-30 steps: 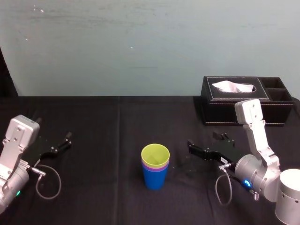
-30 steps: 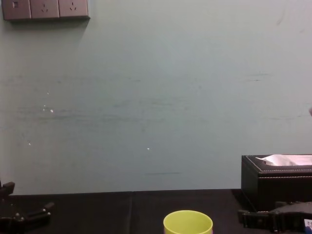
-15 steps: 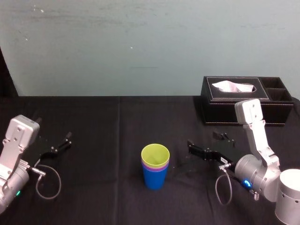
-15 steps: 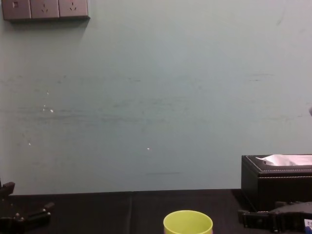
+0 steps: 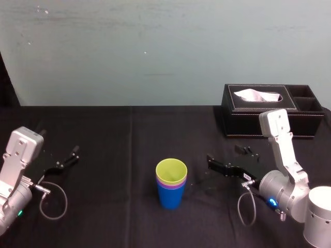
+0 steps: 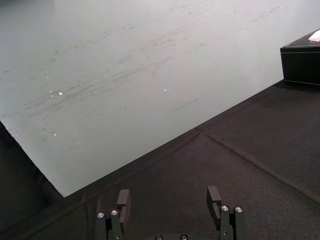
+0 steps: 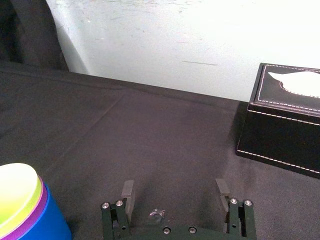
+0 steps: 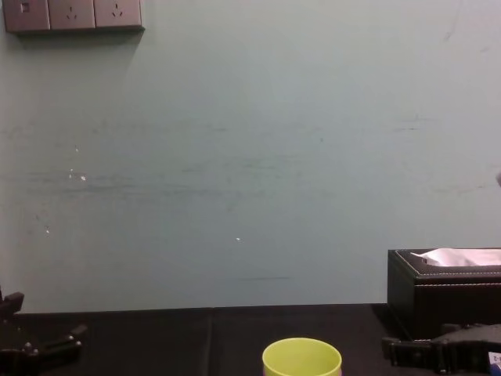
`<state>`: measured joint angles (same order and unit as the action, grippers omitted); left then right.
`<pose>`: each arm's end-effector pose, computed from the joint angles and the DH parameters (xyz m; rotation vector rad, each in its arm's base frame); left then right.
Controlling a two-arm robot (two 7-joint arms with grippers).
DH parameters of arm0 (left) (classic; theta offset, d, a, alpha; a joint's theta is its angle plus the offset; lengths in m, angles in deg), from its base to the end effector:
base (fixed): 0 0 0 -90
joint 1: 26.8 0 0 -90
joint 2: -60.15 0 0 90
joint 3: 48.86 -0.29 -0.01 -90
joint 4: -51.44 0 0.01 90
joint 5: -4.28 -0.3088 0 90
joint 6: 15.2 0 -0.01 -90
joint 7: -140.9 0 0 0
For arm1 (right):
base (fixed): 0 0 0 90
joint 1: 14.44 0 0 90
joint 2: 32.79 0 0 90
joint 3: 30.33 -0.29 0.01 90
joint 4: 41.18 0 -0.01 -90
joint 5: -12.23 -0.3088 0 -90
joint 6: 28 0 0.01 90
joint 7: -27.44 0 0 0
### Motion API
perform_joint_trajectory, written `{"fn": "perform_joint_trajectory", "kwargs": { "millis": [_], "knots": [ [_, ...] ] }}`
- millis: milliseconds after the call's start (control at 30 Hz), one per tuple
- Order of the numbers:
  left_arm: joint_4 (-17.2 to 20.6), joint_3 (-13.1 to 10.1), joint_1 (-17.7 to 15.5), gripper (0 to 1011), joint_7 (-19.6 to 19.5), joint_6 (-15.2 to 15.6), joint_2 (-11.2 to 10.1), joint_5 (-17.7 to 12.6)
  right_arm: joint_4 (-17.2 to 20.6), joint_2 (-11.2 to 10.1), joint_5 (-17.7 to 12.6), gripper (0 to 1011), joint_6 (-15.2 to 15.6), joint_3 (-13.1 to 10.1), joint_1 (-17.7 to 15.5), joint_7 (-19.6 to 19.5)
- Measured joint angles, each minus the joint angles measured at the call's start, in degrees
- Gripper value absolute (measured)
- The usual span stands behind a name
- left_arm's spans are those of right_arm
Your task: Stack the three plastic cups sequentially using one hand.
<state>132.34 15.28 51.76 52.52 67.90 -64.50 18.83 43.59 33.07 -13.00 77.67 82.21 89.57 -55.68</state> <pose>0.3581 0.0827 -0.3022 0.3045 -0.2851 1.2481 0.3774 -0.0205 -0.2707 -0.2555 0.1596 -1.1312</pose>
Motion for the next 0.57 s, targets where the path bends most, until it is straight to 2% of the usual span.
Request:
{"fn": "perform_joint_trajectory", "kwargs": {
  "millis": [567],
  "knots": [
    [0.0, 0.0, 0.0, 1000, 0.0, 0.0, 0.0, 0.0, 0.0, 0.0, 0.0, 1003, 0.0, 0.0, 0.0, 0.0]
  ]
}}
